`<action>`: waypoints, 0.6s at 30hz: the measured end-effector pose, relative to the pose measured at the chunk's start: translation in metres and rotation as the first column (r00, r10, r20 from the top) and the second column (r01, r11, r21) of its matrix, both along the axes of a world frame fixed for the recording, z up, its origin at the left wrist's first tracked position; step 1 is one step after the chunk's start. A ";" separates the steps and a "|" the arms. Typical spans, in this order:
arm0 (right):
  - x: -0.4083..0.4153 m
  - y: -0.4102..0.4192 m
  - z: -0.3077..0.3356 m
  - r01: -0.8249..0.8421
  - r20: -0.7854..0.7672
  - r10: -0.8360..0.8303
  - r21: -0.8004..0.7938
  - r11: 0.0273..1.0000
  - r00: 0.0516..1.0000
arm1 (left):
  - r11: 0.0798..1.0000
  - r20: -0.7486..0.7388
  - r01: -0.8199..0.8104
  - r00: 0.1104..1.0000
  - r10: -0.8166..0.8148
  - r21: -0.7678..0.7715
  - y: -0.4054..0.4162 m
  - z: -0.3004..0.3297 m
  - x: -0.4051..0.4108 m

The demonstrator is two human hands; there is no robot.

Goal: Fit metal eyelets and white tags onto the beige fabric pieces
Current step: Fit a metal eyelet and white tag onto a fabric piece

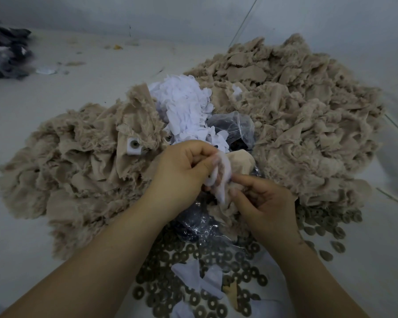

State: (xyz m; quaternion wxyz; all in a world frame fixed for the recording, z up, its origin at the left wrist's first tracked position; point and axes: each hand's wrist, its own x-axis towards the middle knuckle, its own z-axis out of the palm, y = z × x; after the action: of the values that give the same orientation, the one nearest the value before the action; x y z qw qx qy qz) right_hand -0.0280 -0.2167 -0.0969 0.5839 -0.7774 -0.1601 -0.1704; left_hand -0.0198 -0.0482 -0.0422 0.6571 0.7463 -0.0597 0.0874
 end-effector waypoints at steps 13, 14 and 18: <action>0.002 -0.004 -0.007 -0.044 -0.051 0.041 -0.060 0.997 0.998 | 0.858 0.497 -0.384 0.848 0.182 0.341 -0.012 -0.013 -0.005; 0.001 -0.004 -0.007 -0.066 -0.064 0.063 -0.055 0.996 0.996 | 0.847 0.477 -0.391 0.858 0.192 0.361 -0.013 -0.011 -0.002; 0.000 -0.004 -0.004 -0.108 -0.073 0.102 -0.075 0.991 0.992 | 0.793 0.496 -0.443 0.843 0.210 0.417 -0.014 0.003 0.014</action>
State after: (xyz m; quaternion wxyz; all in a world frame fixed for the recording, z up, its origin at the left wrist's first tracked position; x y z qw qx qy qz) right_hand -0.0279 -0.2204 -0.1011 0.5662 -0.7957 -0.1872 -0.1060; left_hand -0.0057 -0.0620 -0.0394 0.3771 0.8556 -0.0890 0.3433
